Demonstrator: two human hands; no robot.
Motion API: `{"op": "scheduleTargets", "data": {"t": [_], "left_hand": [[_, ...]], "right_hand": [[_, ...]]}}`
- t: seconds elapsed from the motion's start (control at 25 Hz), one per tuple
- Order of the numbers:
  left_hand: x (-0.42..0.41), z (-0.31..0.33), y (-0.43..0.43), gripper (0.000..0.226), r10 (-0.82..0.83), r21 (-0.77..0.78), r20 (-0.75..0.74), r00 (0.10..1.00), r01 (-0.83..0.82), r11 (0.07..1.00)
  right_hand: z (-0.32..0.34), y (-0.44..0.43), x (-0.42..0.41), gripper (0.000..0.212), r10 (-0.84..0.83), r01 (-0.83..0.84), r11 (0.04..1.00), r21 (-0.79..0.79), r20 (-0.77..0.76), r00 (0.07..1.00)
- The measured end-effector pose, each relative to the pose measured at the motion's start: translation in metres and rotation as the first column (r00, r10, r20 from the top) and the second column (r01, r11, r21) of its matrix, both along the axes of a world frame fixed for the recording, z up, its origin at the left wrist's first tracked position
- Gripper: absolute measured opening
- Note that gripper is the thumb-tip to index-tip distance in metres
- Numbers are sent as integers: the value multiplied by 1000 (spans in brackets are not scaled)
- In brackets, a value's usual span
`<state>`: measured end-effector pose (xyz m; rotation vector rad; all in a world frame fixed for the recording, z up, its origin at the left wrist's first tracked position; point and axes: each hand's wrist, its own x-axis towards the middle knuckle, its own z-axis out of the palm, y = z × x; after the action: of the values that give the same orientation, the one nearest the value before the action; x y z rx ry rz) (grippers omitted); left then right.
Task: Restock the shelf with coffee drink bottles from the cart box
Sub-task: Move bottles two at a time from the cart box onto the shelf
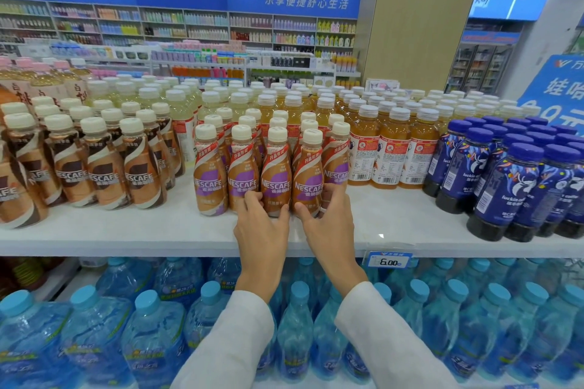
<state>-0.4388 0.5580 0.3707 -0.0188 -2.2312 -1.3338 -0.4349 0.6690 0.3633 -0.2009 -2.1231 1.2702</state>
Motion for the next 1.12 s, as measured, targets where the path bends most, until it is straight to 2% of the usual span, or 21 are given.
{"op": "scheduleTargets", "data": {"t": [0.12, 0.44, 0.6, 0.76, 0.96, 1.12], "left_hand": [[6, 0, -2, 43, -7, -3, 34, 999, 7, 1000], [53, -28, -30, 46, -20, -56, 42, 999, 23, 998], [101, -55, -67, 48, -51, 55, 135, 990, 44, 998], [158, -97, -128, 46, -4, 205, 254, 967, -50, 977], [251, -147, -234, 42, 110, 341, 436, 893, -277, 898], [337, -174, -318, 31, 277, 308, 495, 824, -464, 830]], "right_hand": [[3, -2, 12, 57, 28, -27, 999, -32, 8, 1000], [-20, -5, 70, 39, 212, -210, 977, -38, 73, 974], [-30, -29, 109, 35, 272, -258, 954, -154, 78, 959], [-61, -83, 148, 33, 376, -351, 918, -182, 122, 919], [-114, -187, 196, 26, 553, -487, 829, -277, 266, 790], [-155, -276, 240, 31, 672, -606, 737, -300, 427, 605]]}}
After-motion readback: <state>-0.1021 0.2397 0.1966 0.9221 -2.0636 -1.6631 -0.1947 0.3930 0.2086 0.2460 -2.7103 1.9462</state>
